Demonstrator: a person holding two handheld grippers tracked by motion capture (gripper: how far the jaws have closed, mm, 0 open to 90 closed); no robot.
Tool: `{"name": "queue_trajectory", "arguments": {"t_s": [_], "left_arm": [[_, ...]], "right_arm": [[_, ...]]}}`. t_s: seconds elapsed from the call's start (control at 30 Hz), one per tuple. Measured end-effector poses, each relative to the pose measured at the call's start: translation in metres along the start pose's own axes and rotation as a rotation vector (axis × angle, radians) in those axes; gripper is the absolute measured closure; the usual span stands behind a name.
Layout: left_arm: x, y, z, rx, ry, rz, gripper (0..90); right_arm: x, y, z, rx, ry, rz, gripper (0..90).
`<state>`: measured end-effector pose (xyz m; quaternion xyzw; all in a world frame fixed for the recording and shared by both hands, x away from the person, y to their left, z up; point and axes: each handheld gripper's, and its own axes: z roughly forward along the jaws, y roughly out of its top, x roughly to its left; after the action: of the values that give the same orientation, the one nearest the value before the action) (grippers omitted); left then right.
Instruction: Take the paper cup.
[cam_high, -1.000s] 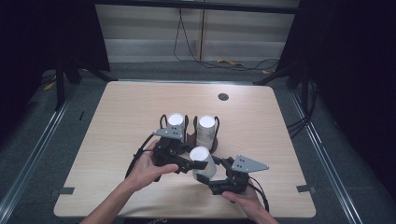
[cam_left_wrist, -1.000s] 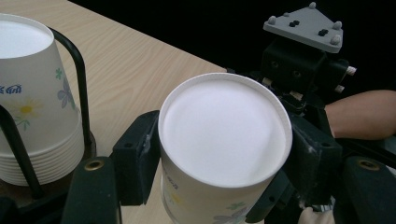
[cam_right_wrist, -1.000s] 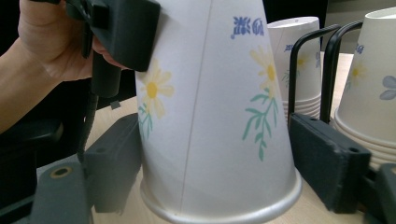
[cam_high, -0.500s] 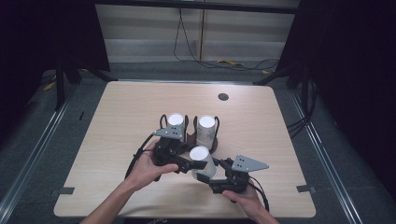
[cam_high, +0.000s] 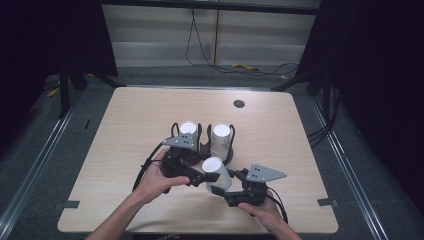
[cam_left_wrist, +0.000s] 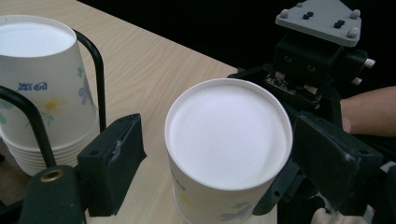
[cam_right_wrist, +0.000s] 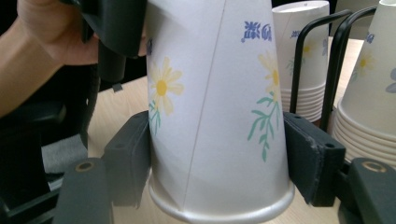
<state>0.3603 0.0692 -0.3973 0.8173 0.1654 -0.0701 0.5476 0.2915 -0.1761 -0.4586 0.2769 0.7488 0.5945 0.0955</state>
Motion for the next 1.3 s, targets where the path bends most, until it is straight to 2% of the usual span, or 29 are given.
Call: {"name": "queue_trajectory", "arguments": {"t_s": [0.2, 0.3, 0.6, 0.7, 0.77, 0.83, 0.93, 1.3], "left_arm": [[0.001, 0.003, -0.010, -0.027, 0.033, 0.043, 17.7], [0.003, 0.004, -0.014, -0.035, 0.022, 0.034, 18.8], [0.008, 0.004, -0.032, -0.039, 0.054, 0.051, 18.4], [0.009, 0.003, -0.033, -0.019, 0.057, 0.058, 17.4], [0.010, 0.002, -0.032, -0.010, 0.077, 0.063, 17.0], [0.011, 0.001, -0.032, 0.009, 0.074, 0.066, 16.8], [0.012, -0.001, -0.032, 0.032, 0.074, 0.071, 16.2], [0.013, -0.010, -0.024, 0.134, 0.069, 0.102, 16.5]], "right_arm": [[-0.003, 0.010, 0.003, 0.057, 0.016, -0.025, 31.3], [-0.004, 0.016, 0.007, 0.086, 0.021, -0.040, 31.4], [-0.012, 0.024, 0.009, 0.160, 0.021, -0.071, 32.2], [-0.013, 0.030, 0.008, 0.206, 0.031, -0.102, 32.8], [-0.014, 0.036, 0.007, 0.236, 0.036, -0.125, 32.9], [-0.015, 0.042, 0.007, 0.253, 0.047, -0.136, 32.9], [-0.015, 0.047, 0.009, 0.307, 0.064, -0.161, 32.9], [-0.015, 0.039, 0.021, 0.493, 0.056, -0.220, 33.2]]}}
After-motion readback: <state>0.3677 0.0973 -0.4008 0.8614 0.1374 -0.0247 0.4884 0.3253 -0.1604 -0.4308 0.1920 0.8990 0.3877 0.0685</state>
